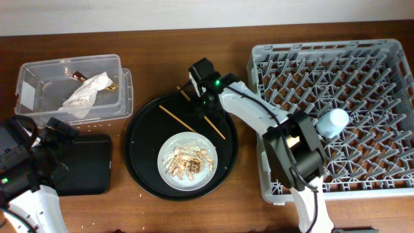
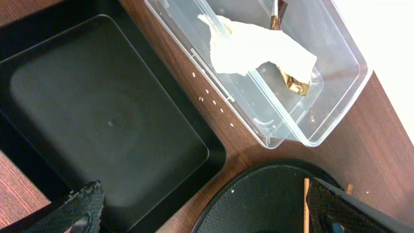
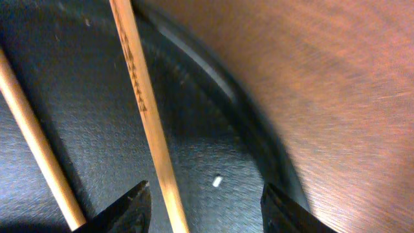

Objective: Sort waste into correct bins and load items into the dishwasher rack
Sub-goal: 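Grasp the chopsticks with the right gripper and place them in the rack, then grasp the remaining chopstick with the right gripper and place it in the rack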

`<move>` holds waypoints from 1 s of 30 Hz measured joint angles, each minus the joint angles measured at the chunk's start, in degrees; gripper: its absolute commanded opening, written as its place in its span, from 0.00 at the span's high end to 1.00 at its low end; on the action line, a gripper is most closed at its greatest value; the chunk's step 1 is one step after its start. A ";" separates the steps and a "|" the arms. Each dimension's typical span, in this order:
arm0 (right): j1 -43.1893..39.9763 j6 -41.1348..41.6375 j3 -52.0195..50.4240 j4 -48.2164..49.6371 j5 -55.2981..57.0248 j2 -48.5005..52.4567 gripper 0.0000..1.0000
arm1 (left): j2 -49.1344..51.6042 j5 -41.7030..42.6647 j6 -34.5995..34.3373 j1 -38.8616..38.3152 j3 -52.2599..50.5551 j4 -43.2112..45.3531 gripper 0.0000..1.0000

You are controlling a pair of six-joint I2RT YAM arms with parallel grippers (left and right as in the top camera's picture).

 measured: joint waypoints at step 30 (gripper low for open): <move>-23.56 1.40 15.32 -26.34 2.45 -5.33 0.75 | 0.00 -0.02 0.00 0.00 0.00 0.00 0.01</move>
